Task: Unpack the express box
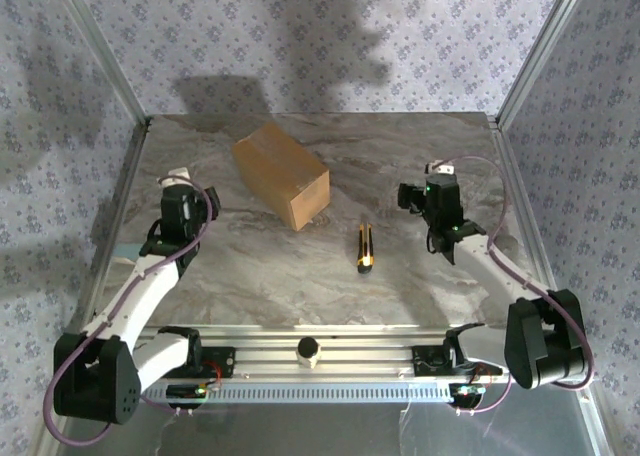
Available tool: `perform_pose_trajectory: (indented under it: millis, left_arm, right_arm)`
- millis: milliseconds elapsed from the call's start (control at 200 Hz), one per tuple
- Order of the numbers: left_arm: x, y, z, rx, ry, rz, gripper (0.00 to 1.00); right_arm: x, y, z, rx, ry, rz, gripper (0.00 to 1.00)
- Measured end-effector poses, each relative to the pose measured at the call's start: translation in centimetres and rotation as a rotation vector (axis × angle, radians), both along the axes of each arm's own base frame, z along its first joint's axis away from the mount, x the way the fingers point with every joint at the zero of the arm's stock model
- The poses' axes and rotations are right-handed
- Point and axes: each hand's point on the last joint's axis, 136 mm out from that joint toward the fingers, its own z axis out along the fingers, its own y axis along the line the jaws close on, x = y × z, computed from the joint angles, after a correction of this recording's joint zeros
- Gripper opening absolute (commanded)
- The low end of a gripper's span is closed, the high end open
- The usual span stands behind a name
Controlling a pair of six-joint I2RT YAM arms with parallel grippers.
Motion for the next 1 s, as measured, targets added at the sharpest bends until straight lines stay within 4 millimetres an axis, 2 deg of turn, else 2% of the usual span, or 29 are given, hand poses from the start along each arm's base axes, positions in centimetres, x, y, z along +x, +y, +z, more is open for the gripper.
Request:
perform_pose_trajectory:
  millis: [90, 200, 325, 450, 680, 815, 1000]
  left_arm:
    - [0.1, -0.8, 0.9, -0.027, -0.005, -0.024, 0.70]
    - [-0.3, -2.0, 0.4, -0.057, 0.022, -0.062, 0.70]
    - [-0.8, -3.3, -0.3, -0.071, 0.053, -0.102, 0.70]
    - [-1.2, -4.2, -0.8, -0.074, 0.080, -0.133, 0.70]
    - [-1.8, -4.8, -1.0, -0.079, 0.100, -0.152, 0.70]
    - [-1.9, -4.8, -1.1, -0.078, 0.105, -0.152, 0.70]
    - [-2.0, -4.9, -1.0, -0.076, 0.108, -0.155, 0.70]
  right_arm:
    - [-1.5, 2.8, -1.0, 0.004, 0.050, 0.069, 0.91]
    - [-3.5, 6.7, -2.2, 0.032, 0.108, 0.172, 0.93]
    - [-4.7, 8.9, -3.5, 0.060, 0.156, 0.213, 0.93]
    - [-5.9, 10.9, -6.0, 0.057, 0.238, 0.244, 0.87]
    - [-8.0, 12.2, -10.7, 0.040, 0.396, 0.237, 0.74]
    - [-8.8, 12.9, -11.7, 0.037, 0.439, 0.234, 0.66]
    - [-8.8, 13.1, -12.7, 0.027, 0.482, 0.211, 0.62]
